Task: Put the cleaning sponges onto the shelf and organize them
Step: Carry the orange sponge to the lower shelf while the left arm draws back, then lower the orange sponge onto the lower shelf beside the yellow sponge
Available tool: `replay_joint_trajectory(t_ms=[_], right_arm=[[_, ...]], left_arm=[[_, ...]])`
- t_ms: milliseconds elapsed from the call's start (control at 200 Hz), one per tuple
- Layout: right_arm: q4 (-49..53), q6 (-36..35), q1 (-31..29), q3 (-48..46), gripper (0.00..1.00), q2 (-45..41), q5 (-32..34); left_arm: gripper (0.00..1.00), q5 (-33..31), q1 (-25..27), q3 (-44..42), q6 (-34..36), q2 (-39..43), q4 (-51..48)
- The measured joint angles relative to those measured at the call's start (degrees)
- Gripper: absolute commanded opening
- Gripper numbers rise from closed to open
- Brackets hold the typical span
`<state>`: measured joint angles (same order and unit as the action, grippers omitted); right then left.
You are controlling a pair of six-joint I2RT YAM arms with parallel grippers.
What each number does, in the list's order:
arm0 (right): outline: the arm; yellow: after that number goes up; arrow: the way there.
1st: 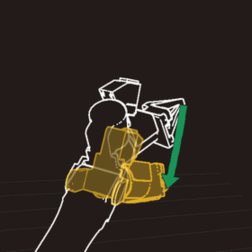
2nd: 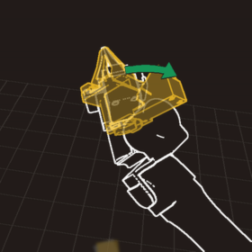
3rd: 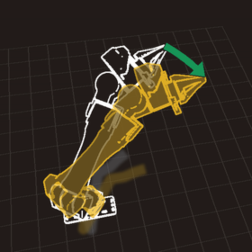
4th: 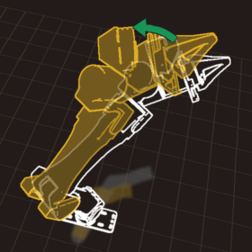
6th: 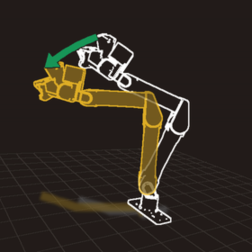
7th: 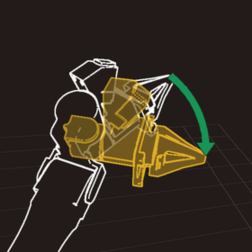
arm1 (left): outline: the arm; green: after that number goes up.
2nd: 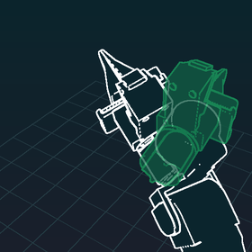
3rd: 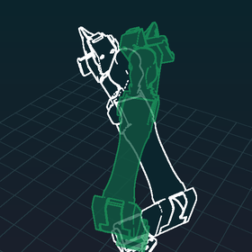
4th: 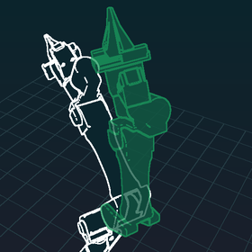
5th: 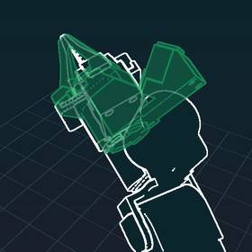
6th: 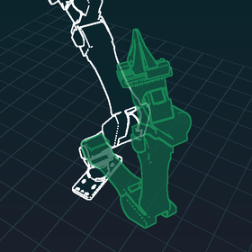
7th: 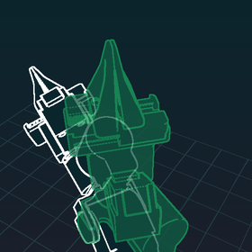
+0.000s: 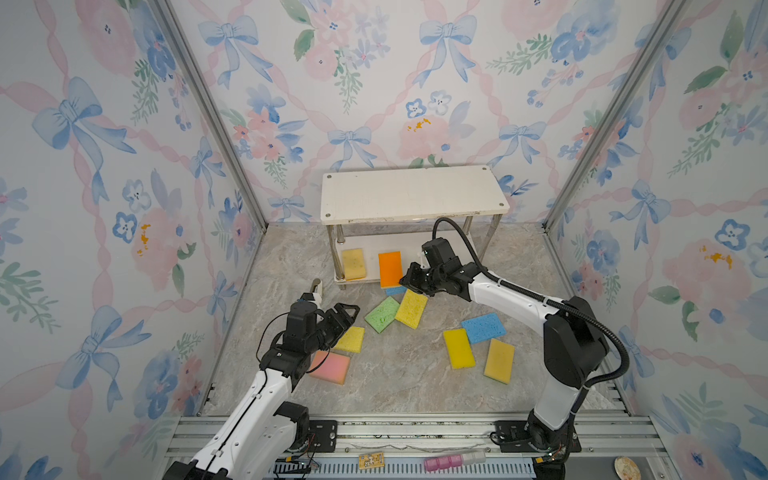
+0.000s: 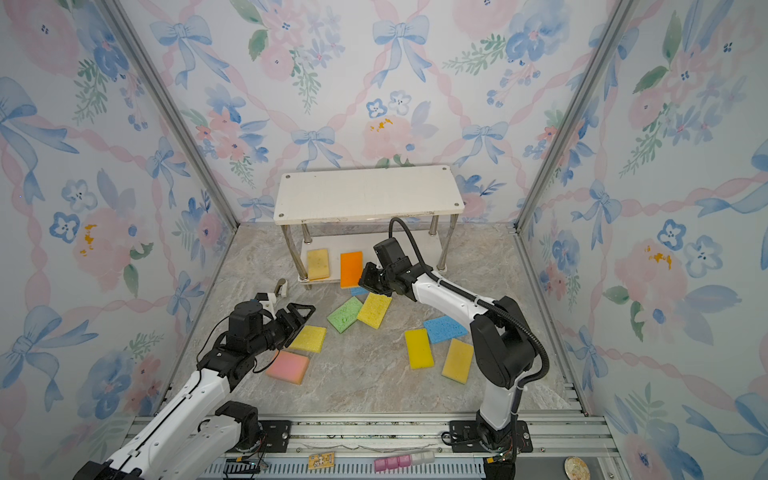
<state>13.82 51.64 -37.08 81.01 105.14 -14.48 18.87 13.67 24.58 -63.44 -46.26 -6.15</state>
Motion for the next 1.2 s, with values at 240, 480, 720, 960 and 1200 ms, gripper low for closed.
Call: replay_joint_trajectory(t_ms=[240, 480, 720, 960, 1200], right_arm=[[0.1, -2.9, 0.3, 6.5, 0.00, 5.8, 0.0], [0.6, -6.2, 0.3, 11.6, 0.00, 10.0, 0.0], [2.1, -9.3, 0.3, 17.5, 0.00, 14.3, -0.2], [2.2, -10.4, 0.5, 18.6, 0.00, 15.6, -0.5], [2.1, -10.3, 0.9, 18.8, 0.00, 17.5, -1.4]], left_arm=[[0.82, 0.5, -0.2, 0.0, 1.3, 0.6, -1.7], [0.83, 1.5, -0.6, 0.5, 2.8, -0.4, -2.3], [0.84, 1.8, -0.6, 0.5, 3.3, -0.8, -2.8], [0.85, 2.0, -0.7, 0.5, 3.5, -1.1, -3.0], [0.85, 2.1, -1.3, 0.5, 3.5, -1.1, -3.0]])
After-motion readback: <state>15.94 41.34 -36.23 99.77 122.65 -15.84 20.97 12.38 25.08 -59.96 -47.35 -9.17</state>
